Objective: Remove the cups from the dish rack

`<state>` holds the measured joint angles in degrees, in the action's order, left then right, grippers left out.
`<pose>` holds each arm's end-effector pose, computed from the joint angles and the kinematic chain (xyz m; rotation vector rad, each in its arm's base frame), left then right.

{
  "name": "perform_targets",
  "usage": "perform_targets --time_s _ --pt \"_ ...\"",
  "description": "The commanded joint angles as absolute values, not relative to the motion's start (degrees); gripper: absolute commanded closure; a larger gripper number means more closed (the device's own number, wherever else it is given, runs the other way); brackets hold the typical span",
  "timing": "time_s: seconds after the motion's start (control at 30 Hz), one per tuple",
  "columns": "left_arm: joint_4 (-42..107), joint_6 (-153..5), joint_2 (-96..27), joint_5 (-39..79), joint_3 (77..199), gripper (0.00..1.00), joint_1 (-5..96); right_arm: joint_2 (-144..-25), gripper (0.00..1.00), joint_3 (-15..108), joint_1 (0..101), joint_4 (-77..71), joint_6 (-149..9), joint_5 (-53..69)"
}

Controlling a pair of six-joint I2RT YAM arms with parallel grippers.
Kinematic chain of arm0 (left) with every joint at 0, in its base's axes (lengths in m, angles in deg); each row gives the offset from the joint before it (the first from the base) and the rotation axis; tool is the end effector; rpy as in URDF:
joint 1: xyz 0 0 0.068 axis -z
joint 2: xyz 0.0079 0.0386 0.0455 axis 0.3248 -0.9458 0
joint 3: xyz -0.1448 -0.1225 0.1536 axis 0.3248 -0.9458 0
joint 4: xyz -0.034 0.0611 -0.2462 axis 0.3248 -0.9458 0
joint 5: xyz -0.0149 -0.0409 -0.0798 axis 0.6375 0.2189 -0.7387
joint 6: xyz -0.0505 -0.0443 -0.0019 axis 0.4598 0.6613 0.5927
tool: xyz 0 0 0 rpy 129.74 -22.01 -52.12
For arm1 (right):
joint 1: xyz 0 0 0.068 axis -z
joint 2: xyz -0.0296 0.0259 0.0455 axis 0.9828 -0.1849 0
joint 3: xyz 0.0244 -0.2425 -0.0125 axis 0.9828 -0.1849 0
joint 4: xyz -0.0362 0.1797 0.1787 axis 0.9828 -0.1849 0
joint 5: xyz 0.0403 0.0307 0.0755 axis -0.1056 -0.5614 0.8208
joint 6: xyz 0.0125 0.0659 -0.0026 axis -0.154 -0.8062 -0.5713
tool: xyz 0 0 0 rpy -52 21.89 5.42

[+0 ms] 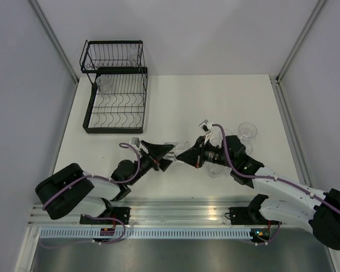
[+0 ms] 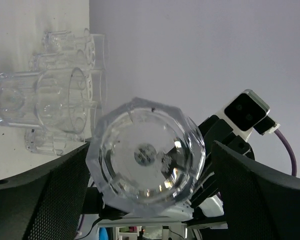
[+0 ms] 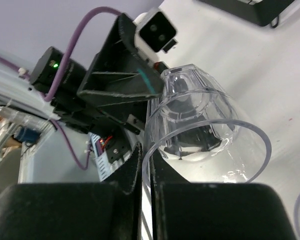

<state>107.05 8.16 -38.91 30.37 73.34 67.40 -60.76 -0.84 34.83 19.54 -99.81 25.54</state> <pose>0.1576 -0.1748 0.1426 -0.7508 1.7047 -1.8754 0.1652 0.1946 0.2316 -0.4968 1.8376 1.3907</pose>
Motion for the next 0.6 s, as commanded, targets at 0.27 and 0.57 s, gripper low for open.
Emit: perform_targets --time_s 0.27,0.57 --pt "72.06 -15.42 -2.97 37.91 76.46 0.0 65.54 -73.86 0.99 31.59 35.13 -24.82 -83.12 -7.92" --pt "35.02 -27.99 11.82 42.05 84.47 0.0 65.62 -98.93 0.99 56.74 42.07 -47.81 -78.82 -10.76"
